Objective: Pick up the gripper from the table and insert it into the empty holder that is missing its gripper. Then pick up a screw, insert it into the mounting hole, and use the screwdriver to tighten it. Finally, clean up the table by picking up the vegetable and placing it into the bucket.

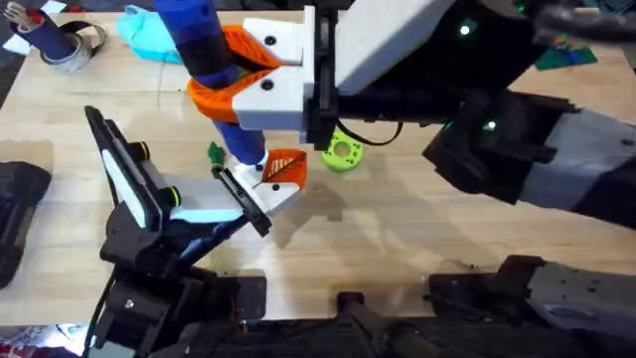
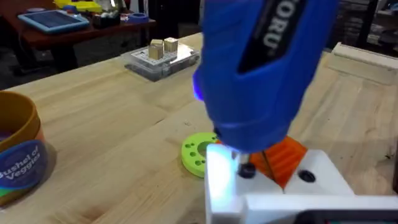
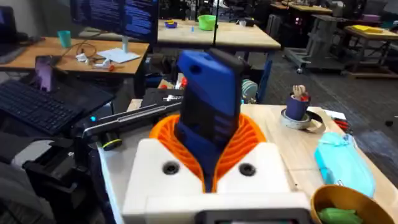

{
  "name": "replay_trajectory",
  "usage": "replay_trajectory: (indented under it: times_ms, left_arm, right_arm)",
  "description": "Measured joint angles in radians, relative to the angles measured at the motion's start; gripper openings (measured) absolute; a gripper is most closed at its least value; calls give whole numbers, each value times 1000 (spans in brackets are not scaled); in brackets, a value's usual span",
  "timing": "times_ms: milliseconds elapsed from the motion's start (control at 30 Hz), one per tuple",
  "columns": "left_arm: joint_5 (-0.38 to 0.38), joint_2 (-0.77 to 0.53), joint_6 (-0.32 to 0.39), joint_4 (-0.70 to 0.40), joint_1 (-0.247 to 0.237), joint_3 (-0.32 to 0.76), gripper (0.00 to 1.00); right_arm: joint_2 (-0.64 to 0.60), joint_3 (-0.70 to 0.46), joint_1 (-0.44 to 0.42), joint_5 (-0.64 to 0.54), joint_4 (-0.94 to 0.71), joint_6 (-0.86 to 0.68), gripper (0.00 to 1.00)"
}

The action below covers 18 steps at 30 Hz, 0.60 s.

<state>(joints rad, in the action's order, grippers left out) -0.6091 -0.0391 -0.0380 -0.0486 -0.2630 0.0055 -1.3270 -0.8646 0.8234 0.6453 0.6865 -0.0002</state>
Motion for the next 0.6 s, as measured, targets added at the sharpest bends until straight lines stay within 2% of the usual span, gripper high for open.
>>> replay_trajectory:
  times_ms: [600]
  left_arm:
    - [0,0,0,0,0,0,16]
  right_arm:
    - [23,0,0,0,25,0,46]
